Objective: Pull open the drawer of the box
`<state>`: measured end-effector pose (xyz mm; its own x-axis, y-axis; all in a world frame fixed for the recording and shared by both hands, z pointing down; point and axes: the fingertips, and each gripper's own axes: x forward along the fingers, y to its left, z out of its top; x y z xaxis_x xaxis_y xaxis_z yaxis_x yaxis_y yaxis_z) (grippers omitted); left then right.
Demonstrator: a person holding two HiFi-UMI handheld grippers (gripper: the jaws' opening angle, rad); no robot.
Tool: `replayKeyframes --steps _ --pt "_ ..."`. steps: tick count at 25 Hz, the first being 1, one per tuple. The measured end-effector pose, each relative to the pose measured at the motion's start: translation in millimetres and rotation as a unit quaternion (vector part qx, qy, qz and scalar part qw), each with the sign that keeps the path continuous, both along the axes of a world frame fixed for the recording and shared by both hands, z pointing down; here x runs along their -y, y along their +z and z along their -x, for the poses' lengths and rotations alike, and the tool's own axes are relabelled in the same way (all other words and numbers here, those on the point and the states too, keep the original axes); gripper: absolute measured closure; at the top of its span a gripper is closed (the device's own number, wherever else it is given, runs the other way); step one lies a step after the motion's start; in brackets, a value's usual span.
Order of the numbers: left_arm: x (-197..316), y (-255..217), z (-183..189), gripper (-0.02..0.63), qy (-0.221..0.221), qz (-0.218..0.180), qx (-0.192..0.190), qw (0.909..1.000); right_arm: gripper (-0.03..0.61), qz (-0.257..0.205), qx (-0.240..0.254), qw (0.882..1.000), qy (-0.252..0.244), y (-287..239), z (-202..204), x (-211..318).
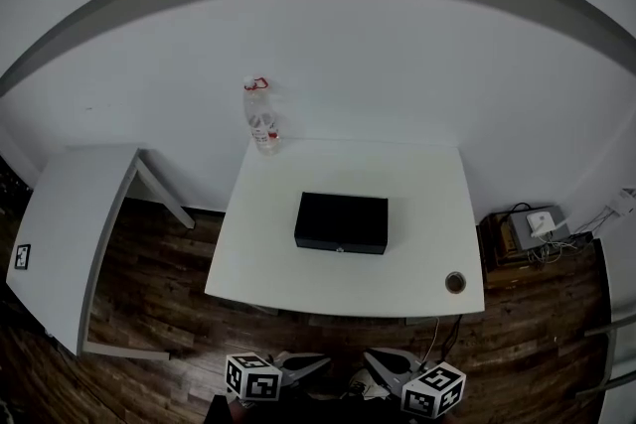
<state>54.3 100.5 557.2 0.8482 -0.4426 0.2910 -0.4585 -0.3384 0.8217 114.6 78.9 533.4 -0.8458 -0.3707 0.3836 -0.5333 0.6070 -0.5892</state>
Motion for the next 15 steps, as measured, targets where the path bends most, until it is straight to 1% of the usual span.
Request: replayKeyframes --steps 3,4,5,8,10,12,13,14,15 --pt "1 2 8 0.611 -0.027 -0.006 0.017 0.9995 0.572 -0.004 -0.007 1.000 0.014 4 -5 10" --pt "4 4 14 0.611 -0.034 -0.011 0.030 0.9989 0.540 -0.002 -0.009 1.000 0.021 6 -5 16" --pt "8 6 23 0.611 -0.039 -0.015 0.048 0.9980 0.525 0.000 -0.011 1.000 0.028 9 -3 22" --pt "30 13 58 0.611 -0.050 -0.029 0.102 0.9930 0.525 0.007 -0.029 0.998 0.048 23 7 42" --pt "55 15 85 0.611 -0.057 -0.042 0.133 0.9886 0.511 0.017 -0.041 0.997 0.067 35 17 57" --pt "86 17 113 0.611 -0.052 -0.060 0.172 0.9820 0.511 0.029 -0.058 0.993 0.096 49 25 76" --pt "102 17 125 0.611 -0.043 -0.072 0.196 0.9770 0.511 0.034 -0.075 0.990 0.113 58 28 86" --pt "119 18 135 0.611 -0.030 -0.086 0.224 0.9703 0.508 0.037 -0.095 0.986 0.129 68 30 96" --pt "136 18 144 0.611 -0.014 -0.103 0.255 0.9614 0.508 0.040 -0.116 0.982 0.144 78 31 106"
